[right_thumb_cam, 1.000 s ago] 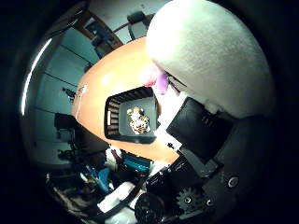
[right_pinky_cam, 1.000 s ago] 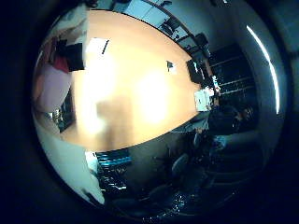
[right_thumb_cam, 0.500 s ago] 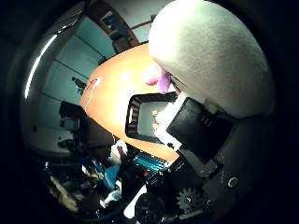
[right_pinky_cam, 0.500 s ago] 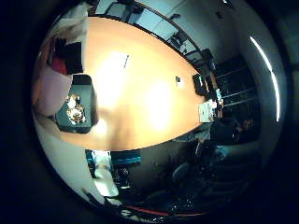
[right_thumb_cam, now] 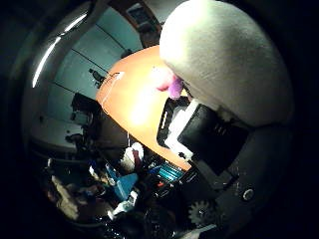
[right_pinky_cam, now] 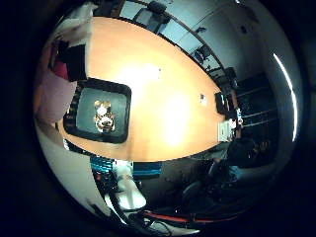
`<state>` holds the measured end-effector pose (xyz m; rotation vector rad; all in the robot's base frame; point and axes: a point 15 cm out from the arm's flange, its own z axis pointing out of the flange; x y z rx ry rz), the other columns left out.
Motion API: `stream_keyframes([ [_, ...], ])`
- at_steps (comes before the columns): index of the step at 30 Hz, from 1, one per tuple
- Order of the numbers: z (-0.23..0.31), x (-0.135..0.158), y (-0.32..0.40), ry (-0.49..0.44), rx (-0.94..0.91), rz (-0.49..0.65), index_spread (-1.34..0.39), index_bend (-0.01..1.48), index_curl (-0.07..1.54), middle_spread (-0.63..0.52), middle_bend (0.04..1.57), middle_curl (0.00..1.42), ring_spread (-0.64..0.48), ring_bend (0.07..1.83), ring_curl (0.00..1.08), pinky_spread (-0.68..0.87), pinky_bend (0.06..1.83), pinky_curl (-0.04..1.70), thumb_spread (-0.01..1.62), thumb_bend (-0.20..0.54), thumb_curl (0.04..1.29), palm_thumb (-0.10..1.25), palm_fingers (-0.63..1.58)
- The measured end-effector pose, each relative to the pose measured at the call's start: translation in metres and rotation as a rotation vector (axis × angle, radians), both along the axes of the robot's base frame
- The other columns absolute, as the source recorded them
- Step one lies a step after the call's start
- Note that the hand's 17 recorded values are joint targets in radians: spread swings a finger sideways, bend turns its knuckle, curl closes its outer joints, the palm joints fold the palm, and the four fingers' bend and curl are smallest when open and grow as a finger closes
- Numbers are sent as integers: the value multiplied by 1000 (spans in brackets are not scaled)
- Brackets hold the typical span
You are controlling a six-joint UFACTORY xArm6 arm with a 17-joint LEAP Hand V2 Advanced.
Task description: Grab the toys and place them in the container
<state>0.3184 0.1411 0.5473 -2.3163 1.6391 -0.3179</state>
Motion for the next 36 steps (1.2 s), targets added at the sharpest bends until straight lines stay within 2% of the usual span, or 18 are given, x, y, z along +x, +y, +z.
stream_keyframes([
  [3,-3,0,7,3,4,19,-357,537,864,-230,979,869,-261,1195,720,-390,978,853,1152,-34,556,757,814],
  [4,-5,0,9,8,2,22,-380,432,826,-236,896,832,-263,1174,701,-379,952,848,1162,-38,517,718,621],
  [5,-7,1,10,11,0,25,-407,387,784,-243,855,804,-269,1131,668,-348,912,829,1166,-30,487,701,551],
  [6,-9,2,12,17,-3,28,-441,381,744,-240,771,758,-259,1049,629,-241,833,821,1168,-33,451,665,362],
  [8,-11,3,13,22,-8,39,-460,359,695,-220,678,706,-228,982,587,-115,804,804,1163,-31,421,640,273],
  [10,-12,3,14,24,-11,44,-471,328,627,-179,580,634,-152,871,523,92,773,771,1153,-25,385,620,193],
  [12,-13,4,14,25,-13,45,-473,299,566,-140,503,567,-63,788,466,275,725,723,1144,-25,354,597,166],
  [18,-14,4,15,28,-15,50,-467,216,455,-90,364,448,71,652,361,488,626,601,1128,-21,318,588,194],
  [25,-14,3,16,30,-16,56,-460,182,397,-74,284,384,125,543,284,540,548,507,1125,-19,302,595,255],
  [36,-13,-8,21,40,-15,74,-461,184,352,-59,218,351,147,457,229,544,471,406,1120,-16,295,620,310],
])
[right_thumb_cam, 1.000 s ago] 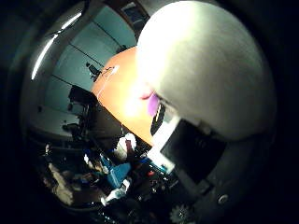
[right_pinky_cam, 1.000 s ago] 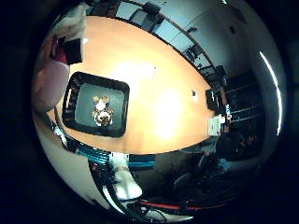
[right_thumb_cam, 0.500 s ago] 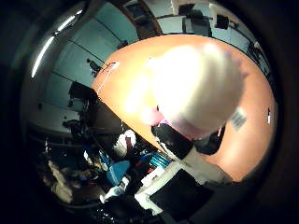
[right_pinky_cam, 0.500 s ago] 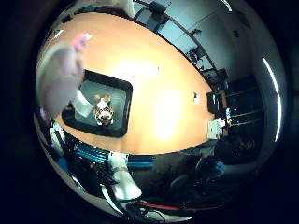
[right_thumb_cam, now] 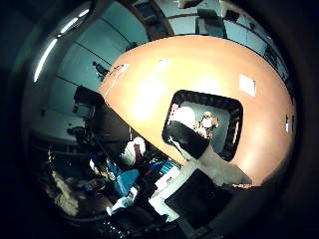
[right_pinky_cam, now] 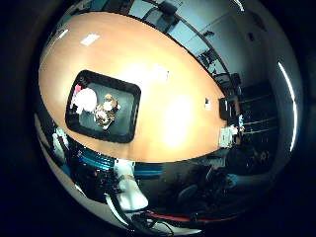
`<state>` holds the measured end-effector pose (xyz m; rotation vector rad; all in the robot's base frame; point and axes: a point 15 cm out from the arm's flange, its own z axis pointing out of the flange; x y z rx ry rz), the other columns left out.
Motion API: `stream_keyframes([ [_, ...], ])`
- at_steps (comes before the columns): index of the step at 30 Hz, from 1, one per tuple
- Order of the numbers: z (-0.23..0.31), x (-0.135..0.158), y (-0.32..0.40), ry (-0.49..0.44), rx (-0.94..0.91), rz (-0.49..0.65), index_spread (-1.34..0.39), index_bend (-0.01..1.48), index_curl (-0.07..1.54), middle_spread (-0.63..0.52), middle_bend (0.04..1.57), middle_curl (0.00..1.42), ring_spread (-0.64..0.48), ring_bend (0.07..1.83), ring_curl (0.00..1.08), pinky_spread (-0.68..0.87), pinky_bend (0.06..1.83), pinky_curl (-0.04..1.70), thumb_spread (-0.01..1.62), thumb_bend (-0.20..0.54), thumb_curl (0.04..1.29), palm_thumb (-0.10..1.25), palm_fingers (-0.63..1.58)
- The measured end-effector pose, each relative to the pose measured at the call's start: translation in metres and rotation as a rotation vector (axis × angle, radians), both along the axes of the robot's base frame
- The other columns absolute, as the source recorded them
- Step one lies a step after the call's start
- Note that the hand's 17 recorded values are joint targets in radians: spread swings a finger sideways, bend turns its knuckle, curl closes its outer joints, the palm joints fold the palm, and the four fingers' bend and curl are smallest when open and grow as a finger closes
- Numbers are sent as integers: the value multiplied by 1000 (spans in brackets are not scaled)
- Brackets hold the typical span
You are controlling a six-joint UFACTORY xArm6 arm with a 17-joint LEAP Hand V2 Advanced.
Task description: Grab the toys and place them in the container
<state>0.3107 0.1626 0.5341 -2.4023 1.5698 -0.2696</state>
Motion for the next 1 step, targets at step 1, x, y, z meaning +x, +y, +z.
stream_keyframes([
  [1,1,-2,3,0,3,9,-461,182,350,-58,214,350,149,448,224,542,460,395,1120,-18,293,624,313],
])
